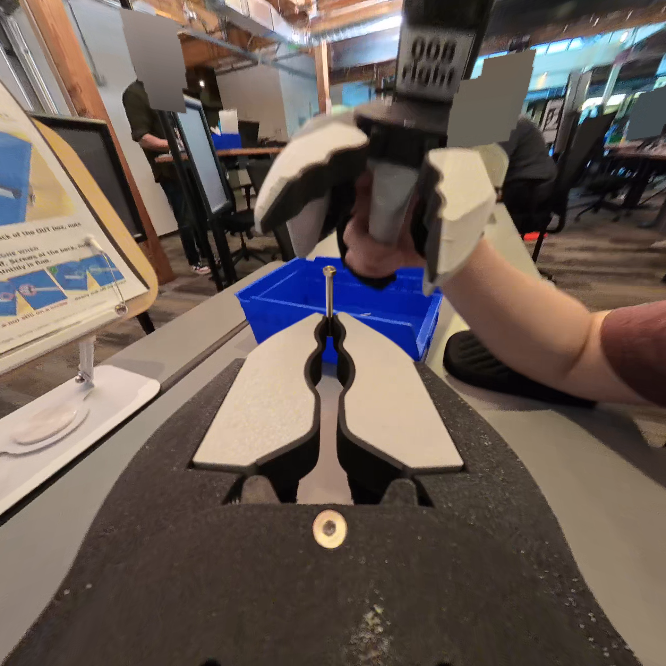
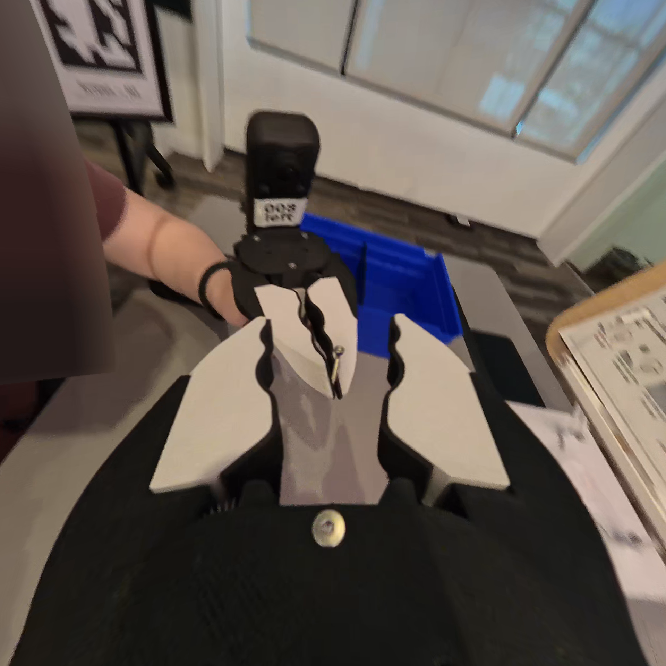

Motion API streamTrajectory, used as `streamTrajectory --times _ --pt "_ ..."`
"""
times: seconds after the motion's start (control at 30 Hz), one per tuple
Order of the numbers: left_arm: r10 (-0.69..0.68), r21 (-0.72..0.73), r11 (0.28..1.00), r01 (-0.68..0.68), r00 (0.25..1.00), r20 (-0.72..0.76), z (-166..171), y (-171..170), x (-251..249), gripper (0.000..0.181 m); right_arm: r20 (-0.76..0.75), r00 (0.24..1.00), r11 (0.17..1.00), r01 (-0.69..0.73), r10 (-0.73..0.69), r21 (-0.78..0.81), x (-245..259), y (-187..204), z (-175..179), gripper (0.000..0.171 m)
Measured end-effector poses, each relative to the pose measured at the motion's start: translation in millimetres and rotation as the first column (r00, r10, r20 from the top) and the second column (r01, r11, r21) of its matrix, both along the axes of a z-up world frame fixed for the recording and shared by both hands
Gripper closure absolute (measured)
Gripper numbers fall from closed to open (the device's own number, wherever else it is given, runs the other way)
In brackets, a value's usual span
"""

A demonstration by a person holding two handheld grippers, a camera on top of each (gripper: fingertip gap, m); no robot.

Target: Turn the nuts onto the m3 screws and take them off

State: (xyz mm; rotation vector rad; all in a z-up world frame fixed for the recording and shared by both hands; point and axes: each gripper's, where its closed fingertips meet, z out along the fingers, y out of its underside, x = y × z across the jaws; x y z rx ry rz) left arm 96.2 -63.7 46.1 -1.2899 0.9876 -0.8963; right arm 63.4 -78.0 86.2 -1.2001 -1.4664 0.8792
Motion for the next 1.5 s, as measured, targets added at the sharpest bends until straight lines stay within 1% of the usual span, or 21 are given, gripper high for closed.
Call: streamTrajectory --times 0.1,0.17,0.2,0.27,0.33,0.4,0.5,0.6,0.7,1.0,1.13,1.2,1.33,1.4,1.5 --pt "-0.045 -0.004 0.999 0.045 0.997 0.06 18 -8 -6 0.179 -0.139 0.987 0.995 -0.088 0.081 -0.044 -13 -12 12 0.097" --pt "-0.043 0.0 0.999 0.043 0.997 0.063 22 -9 -8 0.18 -0.205 0.974 0.993 -0.103 0.091 -0.051 -19 -14 18 0.09" --pt "-0.037 0.011 0.999 0.037 0.997 0.061 24 -9 -9 0.179 -0.229 0.969 0.993 -0.109 0.094 -0.054 -21 -16 19 0.087" --pt "-0.021 0.025 0.999 0.02 0.998 0.057 25 -8 -11 0.179 -0.246 0.963 0.989 -0.13 0.11 -0.066 -25 -20 18 0.087" --pt "-0.015 0.023 1.0 0.013 0.998 0.061 26 -6 -13 0.179 -0.238 0.963 0.987 -0.145 0.124 -0.074 -28 -24 16 0.087" --pt "-0.016 0.021 1.0 0.015 0.997 0.072 28 -5 -15 0.179 -0.219 0.969 0.988 -0.131 0.111 -0.079 -31 -23 13 0.086" --pt "-0.005 0.03 1.0 0.004 0.998 0.064 28 -3 -16 0.179 -0.194 0.973 0.988 -0.14 0.124 -0.071 -34 -26 8 0.084" --pt "0.002 0.031 1.0 -0.004 0.998 0.057 24 -1 -16 0.179 -0.182 0.977 0.992 -0.118 0.109 -0.04 -37 -25 5 0.085" --pt "0.01 0.025 1.0 -0.011 0.998 0.061 24 1 -17 0.179 -0.126 0.985 0.991 -0.124 0.117 -0.051 -38 -26 -4 0.084" --pt "0.036 0.005 0.999 -0.036 0.998 0.051 23 6 -20 0.179 -0.09 0.993 0.997 -0.074 0.074 0.001 -34 -18 -7 0.082" --pt "0.04 -0.002 0.999 -0.04 0.997 0.065 24 8 -22 0.179 -0.046 0.998 0.998 -0.033 0.035 0.044 -26 -12 -9 0.086" --pt "0.028 -0.001 1.0 -0.028 0.998 0.059 23 6 -21 0.179 -0.066 0.997 0.999 -0.024 0.027 0.047 -24 -11 -5 0.086" --pt "0.0 0.015 1.0 -0.001 0.999 0.043 21 0 -15 0.179 -0.118 0.992 0.999 -0.048 0.05 0.022 -27 -15 2 0.086" --pt "-0.018 0.024 1.0 0.017 0.999 0.04 21 -4 -13 0.179 -0.122 0.991 0.998 -0.064 0.063 -0.001 -31 -18 1 0.09" --pt "-0.017 0.034 0.999 0.015 0.999 0.042 23 -5 -13 0.179 -0.119 0.993 0.999 0.01 -0.004 0.049 -28 -8 4 0.107"
